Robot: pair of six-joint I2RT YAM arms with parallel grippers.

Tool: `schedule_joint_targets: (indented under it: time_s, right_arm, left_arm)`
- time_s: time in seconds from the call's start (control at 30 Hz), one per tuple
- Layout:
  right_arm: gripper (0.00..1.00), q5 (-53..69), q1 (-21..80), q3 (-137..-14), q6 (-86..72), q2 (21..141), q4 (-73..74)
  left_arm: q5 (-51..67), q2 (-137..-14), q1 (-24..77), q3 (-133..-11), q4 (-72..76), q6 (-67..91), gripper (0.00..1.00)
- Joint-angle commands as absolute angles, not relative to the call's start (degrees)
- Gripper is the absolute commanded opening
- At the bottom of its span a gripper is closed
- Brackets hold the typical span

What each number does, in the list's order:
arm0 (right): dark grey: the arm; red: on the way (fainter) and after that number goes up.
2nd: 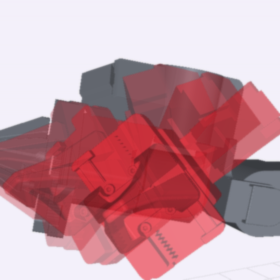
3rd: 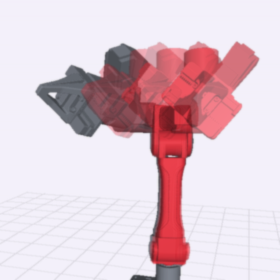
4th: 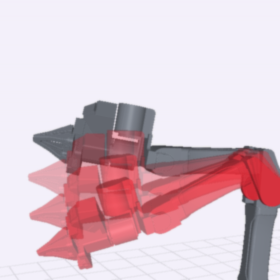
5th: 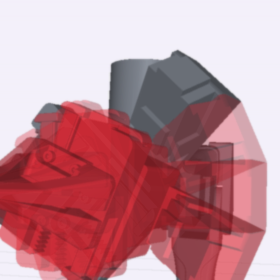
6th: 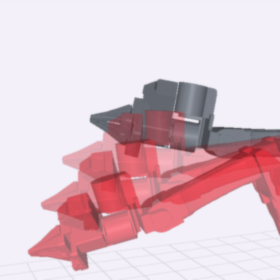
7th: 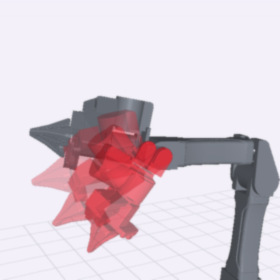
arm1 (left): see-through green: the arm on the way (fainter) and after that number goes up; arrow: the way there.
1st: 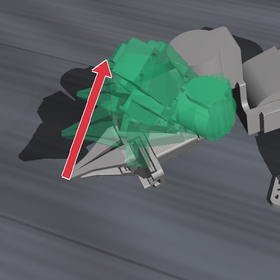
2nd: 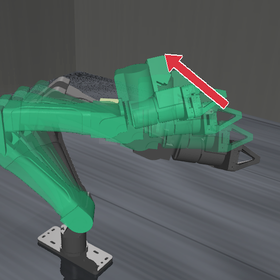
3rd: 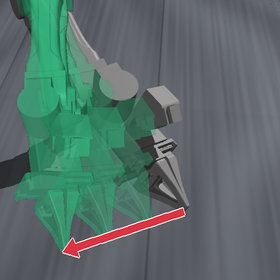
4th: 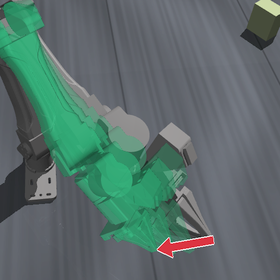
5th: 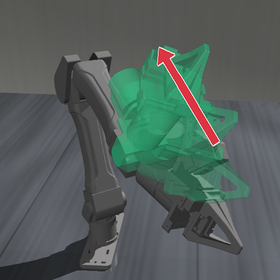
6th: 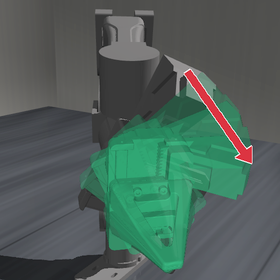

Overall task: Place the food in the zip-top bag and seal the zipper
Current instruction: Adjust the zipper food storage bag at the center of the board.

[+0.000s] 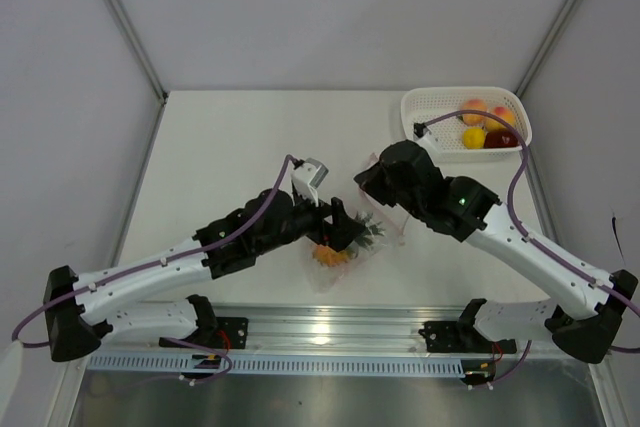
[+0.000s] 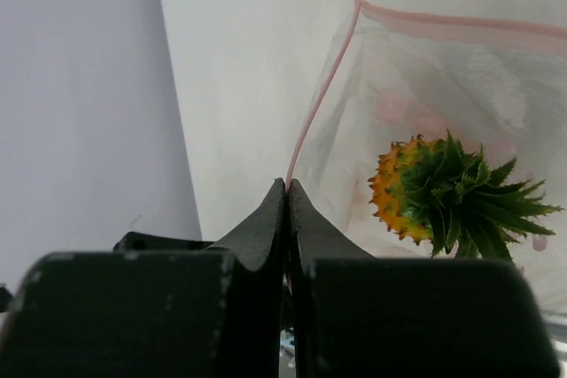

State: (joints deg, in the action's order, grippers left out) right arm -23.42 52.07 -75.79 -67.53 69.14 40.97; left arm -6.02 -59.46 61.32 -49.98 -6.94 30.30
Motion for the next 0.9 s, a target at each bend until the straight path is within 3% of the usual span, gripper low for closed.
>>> schedule_joint_targets:
  time_s: [0.0, 0.43, 0.63, 0.83, 0.87]
  right_arm:
    - [0.01, -22.0, 52.6, -79.6, -69.3, 69.9, 39.6]
    - [0.02, -22.6, 53.9, -79.5, -73.0, 69.1, 38.6]
    - [0.02, -21.8, 54.0, -79.5, -71.5, 69.7, 38.1]
    - [0.12, -20.2, 53.4, -77.0, -68.1, 68.9, 36.6]
    - [0.12, -19.4, 52.9, -76.5, -67.7, 68.6, 36.6]
  left_arm:
    - [-7.2, -59.9, 62.0, -49.6, 2.2, 26.2, 0.97]
    - [-8.4, -65.7, 62.0, -50.9, 5.1, 22.9, 0.96]
    - [-9.1, -66.4, 62.0, -51.0, 4.0, 26.5, 0.88]
    - [-8.4, -65.9, 62.0, -49.6, 3.7, 26.2, 0.57]
    - [-8.4, -65.1, 62.0, -49.4, 4.0, 26.2, 0.48]
